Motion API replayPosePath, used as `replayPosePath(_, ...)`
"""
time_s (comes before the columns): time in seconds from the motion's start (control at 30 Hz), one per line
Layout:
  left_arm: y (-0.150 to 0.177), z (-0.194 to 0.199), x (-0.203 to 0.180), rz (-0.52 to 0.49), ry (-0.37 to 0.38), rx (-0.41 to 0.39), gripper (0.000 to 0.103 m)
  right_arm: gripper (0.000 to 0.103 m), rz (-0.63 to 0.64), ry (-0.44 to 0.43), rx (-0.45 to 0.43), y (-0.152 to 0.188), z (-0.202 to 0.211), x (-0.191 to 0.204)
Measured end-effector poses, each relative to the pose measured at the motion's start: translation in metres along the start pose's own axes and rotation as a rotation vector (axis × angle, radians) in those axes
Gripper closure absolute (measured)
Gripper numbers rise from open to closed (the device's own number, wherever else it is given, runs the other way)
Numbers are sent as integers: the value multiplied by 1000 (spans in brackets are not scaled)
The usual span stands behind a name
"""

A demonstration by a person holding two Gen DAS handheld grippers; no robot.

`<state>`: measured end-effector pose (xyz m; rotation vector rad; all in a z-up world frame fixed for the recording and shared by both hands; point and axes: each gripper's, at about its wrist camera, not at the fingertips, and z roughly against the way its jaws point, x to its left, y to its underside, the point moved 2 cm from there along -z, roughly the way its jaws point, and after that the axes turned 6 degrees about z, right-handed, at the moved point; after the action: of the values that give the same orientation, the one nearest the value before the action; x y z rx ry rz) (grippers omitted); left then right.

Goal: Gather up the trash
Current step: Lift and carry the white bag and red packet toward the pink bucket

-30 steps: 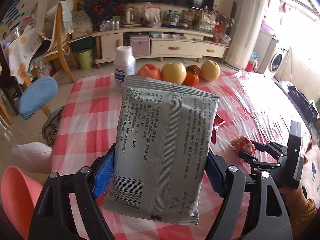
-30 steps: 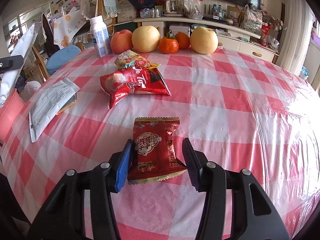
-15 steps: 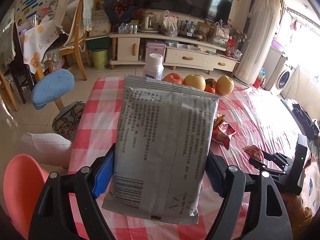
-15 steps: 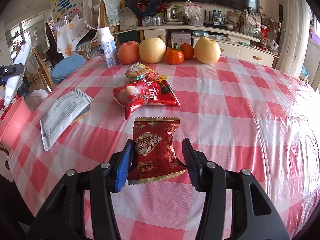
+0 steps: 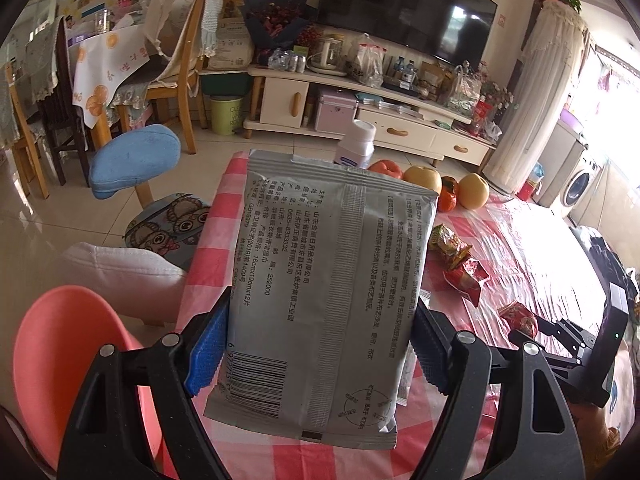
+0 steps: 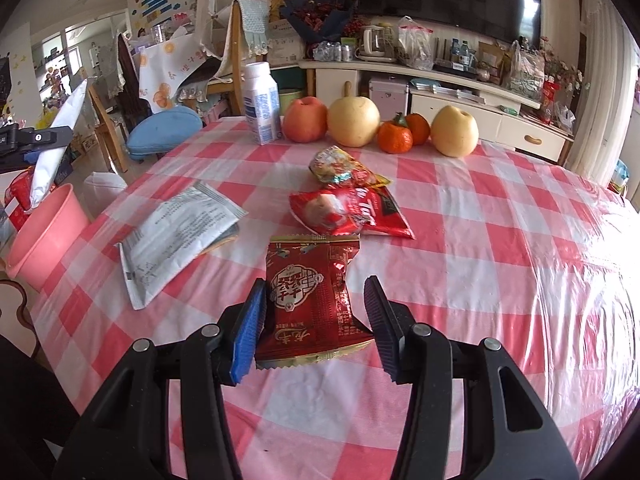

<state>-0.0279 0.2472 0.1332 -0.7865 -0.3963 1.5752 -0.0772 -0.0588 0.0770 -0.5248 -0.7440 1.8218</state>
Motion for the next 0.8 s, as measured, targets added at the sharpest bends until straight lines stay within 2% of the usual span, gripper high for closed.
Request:
replayPosePath(0.5, 4, 26, 76, 141, -52, -53, 23, 52, 137, -81, -11, -24, 0, 83)
replayPosePath(0.8, 9, 38, 130, 243, -109, -81, 23, 52, 233, -170, -19, -46, -6, 152)
